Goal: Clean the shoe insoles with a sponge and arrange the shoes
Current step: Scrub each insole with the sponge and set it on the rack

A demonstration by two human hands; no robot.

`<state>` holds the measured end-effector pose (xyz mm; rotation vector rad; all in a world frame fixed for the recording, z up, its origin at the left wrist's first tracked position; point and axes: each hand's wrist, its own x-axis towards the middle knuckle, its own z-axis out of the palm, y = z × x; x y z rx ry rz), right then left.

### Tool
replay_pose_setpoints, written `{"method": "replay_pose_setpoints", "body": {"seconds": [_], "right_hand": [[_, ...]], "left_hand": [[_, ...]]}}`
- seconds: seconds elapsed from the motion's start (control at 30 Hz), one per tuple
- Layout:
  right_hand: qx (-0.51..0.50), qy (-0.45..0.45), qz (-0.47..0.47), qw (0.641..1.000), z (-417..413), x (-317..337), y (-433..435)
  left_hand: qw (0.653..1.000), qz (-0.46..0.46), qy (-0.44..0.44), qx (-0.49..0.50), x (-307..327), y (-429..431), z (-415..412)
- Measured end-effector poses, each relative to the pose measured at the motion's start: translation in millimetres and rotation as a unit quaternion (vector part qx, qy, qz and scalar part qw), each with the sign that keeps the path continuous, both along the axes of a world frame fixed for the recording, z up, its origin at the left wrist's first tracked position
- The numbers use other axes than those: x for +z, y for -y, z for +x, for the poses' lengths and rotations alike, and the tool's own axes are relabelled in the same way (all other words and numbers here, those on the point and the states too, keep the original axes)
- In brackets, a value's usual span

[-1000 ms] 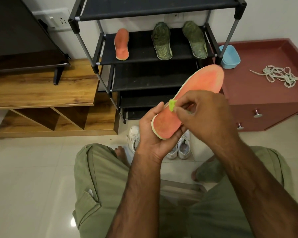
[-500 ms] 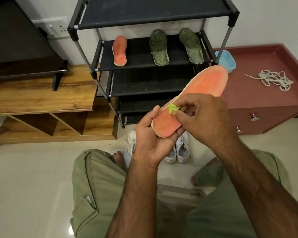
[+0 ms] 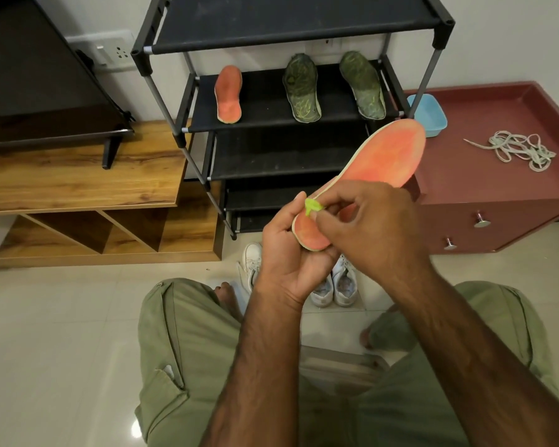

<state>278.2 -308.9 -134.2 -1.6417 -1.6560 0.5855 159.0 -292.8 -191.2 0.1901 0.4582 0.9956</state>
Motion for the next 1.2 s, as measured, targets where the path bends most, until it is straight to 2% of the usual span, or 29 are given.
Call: {"method": "replay_pose_setpoints", "body": {"seconds": [0.07, 0.23, 0.37, 0.5, 0.63, 0.77, 0.93, 1.07, 1.2], "right_hand": [[0.050, -0.003, -0.020, 0.999, -4, 0, 3], [-0.040, 0.011, 0.018, 0.999, 6, 2, -6], [0.027, 0.018, -0.020, 0.999, 0, -1, -3], [-0.052, 0.021, 0.009, 0.998, 8, -1, -10], [0.020, 0.021, -0.012, 0.999, 2, -1, -6], [-0.060, 0.046, 0.015, 0.997, 10, -4, -13], [0.028, 0.039, -0.026, 0.999, 2, -5, -8], [-0.070, 0.067, 0.005, 0.995, 13, -5, -18], [0.024, 0.046, -0.045, 0.998, 7, -3, -12]], "left_hand": [[1.000, -0.004, 0.005, -0.004, -1, 0, -1], [1.000, -0.002, -0.014, 0.021, 1, -2, 1], [1.000, -0.006, -0.014, 0.004, -3, -1, -2], [1.000, 0.002, -0.006, 0.019, 0, 0, 0], [1.000, -0.008, -0.003, 0.012, -2, -1, -1], [1.000, -0.004, 0.002, 0.015, -2, 0, 0], [1.000, -0.016, 0.005, 0.013, -5, 1, -2], [0.999, -0.027, -0.003, 0.026, -2, 2, 0], [0.999, -0.035, -0.021, 0.026, -3, 2, 1]]}}
